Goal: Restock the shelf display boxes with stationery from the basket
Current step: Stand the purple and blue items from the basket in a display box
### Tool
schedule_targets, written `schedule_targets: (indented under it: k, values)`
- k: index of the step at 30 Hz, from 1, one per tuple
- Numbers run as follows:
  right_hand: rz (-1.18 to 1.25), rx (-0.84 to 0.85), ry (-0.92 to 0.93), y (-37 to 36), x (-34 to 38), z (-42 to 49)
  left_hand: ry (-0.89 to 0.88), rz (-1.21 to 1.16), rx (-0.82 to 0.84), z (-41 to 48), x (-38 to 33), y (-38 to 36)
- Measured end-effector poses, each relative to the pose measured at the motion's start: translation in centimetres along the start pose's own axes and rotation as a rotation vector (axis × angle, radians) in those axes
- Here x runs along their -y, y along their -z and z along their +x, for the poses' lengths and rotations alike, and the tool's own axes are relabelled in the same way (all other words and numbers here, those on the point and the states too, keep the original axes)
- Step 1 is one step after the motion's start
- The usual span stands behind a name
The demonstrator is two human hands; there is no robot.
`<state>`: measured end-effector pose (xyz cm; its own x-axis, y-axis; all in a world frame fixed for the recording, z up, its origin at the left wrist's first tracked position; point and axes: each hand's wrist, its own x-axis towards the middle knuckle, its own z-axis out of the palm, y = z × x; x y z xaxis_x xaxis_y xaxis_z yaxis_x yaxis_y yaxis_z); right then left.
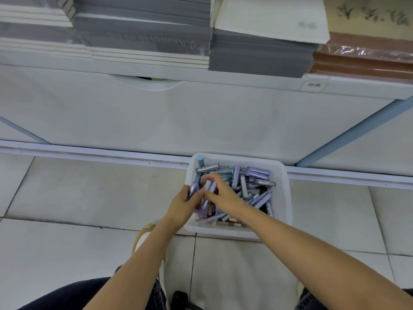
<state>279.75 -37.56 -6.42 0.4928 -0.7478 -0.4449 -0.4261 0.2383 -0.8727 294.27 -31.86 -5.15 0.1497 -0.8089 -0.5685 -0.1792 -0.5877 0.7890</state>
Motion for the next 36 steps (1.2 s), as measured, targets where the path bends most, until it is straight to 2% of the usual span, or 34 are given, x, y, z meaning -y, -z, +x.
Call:
schedule_targets:
  k: [4, 12, 17, 20, 22, 28, 32, 36]
  values:
    - [0.083, -0.061, 0.045, 1.3, 2.7, -0.5, 0.050, -0.359, 0.168, -1.0, -2.3, -0.1]
    - [0.109, -0.053, 0.132, 6.1, 9.2, -1.6, -0.105, -0.267, 0.196, -2.2, -7.4, 1.0]
    - [0.324, -0.190, 0.251, 8.9, 14.4, -3.7, -0.126, -0.469, 0.148, -4.0, -12.4, 0.9]
    - [0.392, -0.222, 0.339, 9.7, 17.5, -5.4, -0.233, -0.594, 0.140, -5.4, -15.9, 0.4]
    - [0.405, -0.246, 0.411, 10.5, 19.5, -6.8, -0.337, -0.596, 0.118, -6.6, -18.2, 0.4]
    - [0.230, -0.259, 0.602, 13.5, 24.5, -12.2, -0.600, -0.461, -0.034, -10.8, -25.2, 0.8]
    - [0.064, -0.313, 0.651, 16.0, 28.2, -15.9, -0.745, -0.380, -0.092, -13.7, -29.8, 0.8]
    - [-0.029, -0.412, 0.798, 17.9, 31.0, -19.0, -0.846, -0.420, -0.035, -15.9, -33.4, 0.3]
